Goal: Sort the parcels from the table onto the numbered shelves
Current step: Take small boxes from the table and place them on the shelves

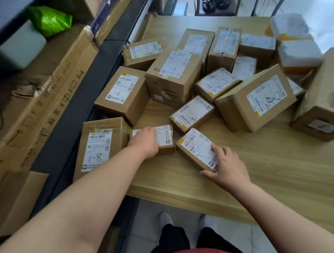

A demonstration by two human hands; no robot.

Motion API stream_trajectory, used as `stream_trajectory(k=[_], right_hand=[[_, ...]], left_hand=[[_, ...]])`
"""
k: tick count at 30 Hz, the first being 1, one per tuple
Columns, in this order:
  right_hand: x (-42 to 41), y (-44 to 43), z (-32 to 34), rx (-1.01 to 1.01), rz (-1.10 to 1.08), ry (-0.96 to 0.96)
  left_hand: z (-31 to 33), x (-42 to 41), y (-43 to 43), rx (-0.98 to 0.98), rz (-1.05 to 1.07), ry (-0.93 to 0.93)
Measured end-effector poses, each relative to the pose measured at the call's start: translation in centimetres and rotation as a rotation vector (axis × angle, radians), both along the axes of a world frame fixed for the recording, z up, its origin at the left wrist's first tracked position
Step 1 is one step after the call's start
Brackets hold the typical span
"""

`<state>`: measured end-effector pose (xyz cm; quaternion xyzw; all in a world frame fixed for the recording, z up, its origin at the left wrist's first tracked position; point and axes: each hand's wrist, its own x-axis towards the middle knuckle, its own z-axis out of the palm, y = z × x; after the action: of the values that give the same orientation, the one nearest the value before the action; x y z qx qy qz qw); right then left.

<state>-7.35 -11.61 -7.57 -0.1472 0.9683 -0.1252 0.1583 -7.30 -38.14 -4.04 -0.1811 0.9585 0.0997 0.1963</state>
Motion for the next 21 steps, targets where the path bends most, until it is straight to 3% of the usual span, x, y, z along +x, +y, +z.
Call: stream_trajectory(k=[4,16,21], right_hand=[[0.0,1.0,0.1,-0.004,0.01,0.011],[-0.6,3.4,0.0,0.036,0.057,0.001],[-0.7,3.9,0.1,0.02,0.125,-0.061]], left_hand=[[0.0,2.9,0.9,0.071,-0.058,0.044],[-1.3,8.1,4.7,0.384,0.111,0.191],[-0.6,9.8,6.7,0.452,0.583,0.604]])
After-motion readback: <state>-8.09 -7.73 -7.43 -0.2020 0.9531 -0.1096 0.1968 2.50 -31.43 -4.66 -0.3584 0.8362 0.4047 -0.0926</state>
